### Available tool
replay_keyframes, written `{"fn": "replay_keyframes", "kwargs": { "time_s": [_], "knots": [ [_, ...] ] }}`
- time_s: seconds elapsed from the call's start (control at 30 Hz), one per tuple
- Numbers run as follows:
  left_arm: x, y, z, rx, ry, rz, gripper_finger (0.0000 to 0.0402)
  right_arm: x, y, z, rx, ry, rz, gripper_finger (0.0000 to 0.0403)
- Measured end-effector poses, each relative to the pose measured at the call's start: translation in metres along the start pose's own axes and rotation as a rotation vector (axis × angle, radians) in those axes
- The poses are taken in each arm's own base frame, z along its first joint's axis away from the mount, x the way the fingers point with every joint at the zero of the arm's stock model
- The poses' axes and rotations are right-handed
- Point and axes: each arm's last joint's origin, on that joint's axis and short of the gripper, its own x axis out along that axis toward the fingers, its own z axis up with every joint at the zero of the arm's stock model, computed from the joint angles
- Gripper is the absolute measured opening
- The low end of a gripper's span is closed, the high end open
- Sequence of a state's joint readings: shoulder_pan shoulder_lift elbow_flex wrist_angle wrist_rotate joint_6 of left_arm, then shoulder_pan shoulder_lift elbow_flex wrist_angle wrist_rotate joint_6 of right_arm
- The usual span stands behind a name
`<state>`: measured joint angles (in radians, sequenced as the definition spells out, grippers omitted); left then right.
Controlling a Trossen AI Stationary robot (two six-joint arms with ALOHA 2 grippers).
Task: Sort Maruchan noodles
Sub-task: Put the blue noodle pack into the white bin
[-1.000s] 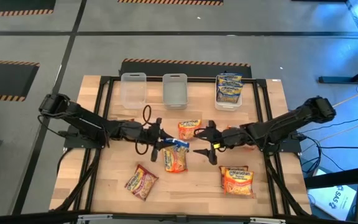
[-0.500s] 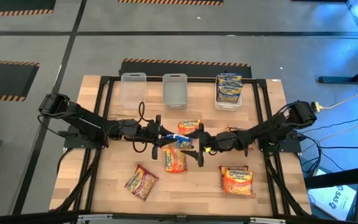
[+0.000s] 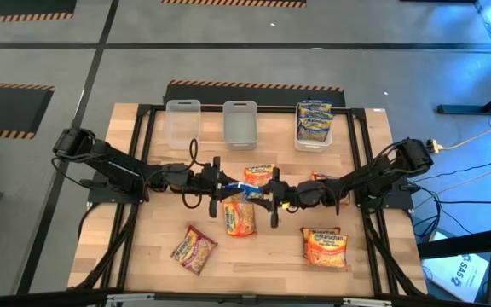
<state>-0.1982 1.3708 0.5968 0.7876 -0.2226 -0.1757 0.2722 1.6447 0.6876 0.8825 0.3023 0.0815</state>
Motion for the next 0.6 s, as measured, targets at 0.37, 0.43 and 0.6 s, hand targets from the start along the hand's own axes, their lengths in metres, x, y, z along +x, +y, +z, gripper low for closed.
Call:
{"fn": "replay_keyframes", "kwargs": {
  "time_s": [0.37,0.43,0.6],
  "knots": [
    [-0.012,0.004,0.005,0.025,0.096,0.042,0.0154,-0.014,-0.004,0.017,-0.080,0.056,-0.074,0.0084],
    [-0.021,0.006,0.009,0.039,0.143,0.081,0.0164,-0.021,-0.007,0.023,-0.097,0.089,-0.092,0.0082],
    [-0.047,0.013,0.015,0.083,0.275,0.170,0.0168,-0.048,-0.017,0.037,-0.160,0.223,-0.195,0.0082]
  ]
}}
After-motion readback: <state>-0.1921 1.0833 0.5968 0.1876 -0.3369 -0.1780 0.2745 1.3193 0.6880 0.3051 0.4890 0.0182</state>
